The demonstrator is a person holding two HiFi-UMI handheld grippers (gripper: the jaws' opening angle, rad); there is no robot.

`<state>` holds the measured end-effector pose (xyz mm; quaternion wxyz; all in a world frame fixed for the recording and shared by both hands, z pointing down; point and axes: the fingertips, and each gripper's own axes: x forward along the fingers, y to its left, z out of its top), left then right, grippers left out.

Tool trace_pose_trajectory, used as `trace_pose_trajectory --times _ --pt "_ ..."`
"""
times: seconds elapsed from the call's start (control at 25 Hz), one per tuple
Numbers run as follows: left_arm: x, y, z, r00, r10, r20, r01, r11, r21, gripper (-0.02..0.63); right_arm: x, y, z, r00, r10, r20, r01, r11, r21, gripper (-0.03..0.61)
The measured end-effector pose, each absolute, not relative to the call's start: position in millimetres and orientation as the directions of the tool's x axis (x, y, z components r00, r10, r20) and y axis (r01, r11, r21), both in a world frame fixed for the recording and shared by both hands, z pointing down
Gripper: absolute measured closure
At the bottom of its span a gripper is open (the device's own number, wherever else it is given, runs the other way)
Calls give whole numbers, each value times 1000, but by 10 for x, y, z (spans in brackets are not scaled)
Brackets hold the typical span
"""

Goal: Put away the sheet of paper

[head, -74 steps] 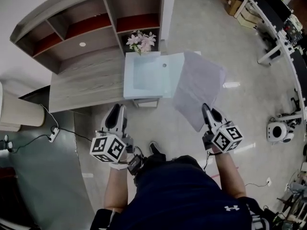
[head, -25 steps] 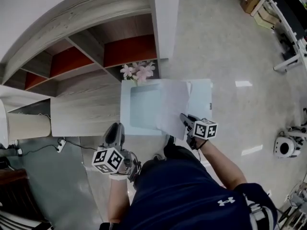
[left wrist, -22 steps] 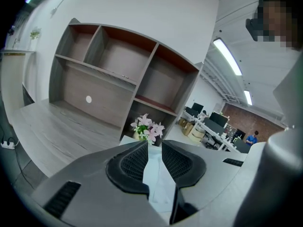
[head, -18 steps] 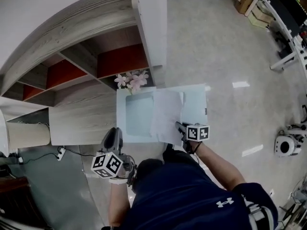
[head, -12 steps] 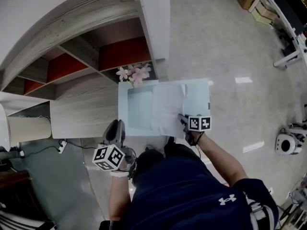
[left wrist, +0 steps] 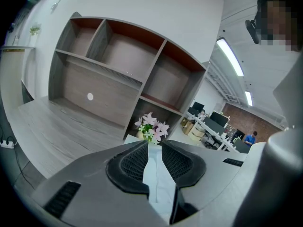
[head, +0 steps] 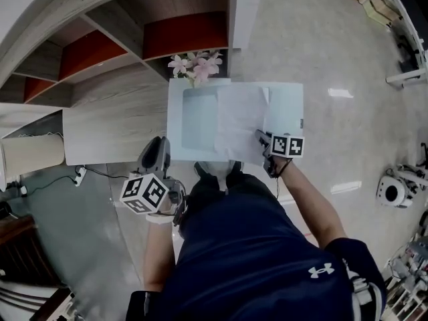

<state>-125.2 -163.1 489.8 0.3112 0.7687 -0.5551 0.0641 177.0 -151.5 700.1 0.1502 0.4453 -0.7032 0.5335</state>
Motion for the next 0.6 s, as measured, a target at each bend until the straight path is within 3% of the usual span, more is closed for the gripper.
trace_pose_trajectory --times 0.6 --pt "-1730 -1472 5018 343 -822 456 -893 -135 429 515 1316 -1690 7133 -573 -424 701 -779 18 -627 565"
